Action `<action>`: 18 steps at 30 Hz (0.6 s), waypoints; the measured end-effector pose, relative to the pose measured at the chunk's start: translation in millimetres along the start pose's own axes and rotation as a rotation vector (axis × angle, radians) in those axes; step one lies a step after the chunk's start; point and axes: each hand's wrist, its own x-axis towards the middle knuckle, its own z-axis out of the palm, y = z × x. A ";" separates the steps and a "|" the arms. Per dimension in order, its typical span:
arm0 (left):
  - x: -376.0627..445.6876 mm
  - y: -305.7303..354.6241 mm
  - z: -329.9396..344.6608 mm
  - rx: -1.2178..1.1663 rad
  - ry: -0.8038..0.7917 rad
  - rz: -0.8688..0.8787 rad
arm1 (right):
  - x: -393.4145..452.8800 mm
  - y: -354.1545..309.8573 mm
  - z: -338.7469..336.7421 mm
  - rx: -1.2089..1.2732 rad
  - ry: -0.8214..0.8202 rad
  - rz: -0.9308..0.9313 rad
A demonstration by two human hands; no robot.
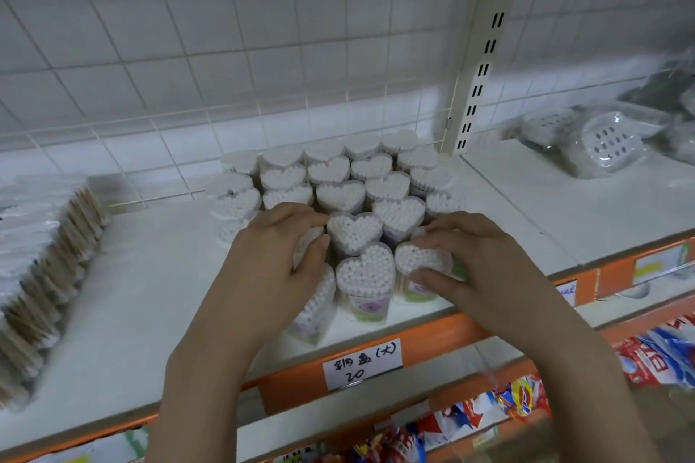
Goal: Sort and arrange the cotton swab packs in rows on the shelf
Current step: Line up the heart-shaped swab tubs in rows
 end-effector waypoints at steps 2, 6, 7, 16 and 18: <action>-3.0 -0.4 3.1 0.016 0.005 -0.011 | -0.9 0.4 4.0 -0.037 0.035 -0.010; -6.8 3.0 10.3 0.025 0.000 -0.027 | 1.4 1.0 9.4 -0.082 0.083 -0.001; -7.4 4.5 12.0 0.024 -0.006 -0.033 | 1.8 0.7 10.1 -0.080 0.085 -0.002; -7.7 23.0 12.5 0.109 -0.075 -0.032 | -2.4 11.9 -2.3 0.025 -0.032 -0.075; -6.4 26.0 14.8 0.159 -0.115 -0.015 | -1.1 13.2 -2.4 0.043 -0.038 -0.080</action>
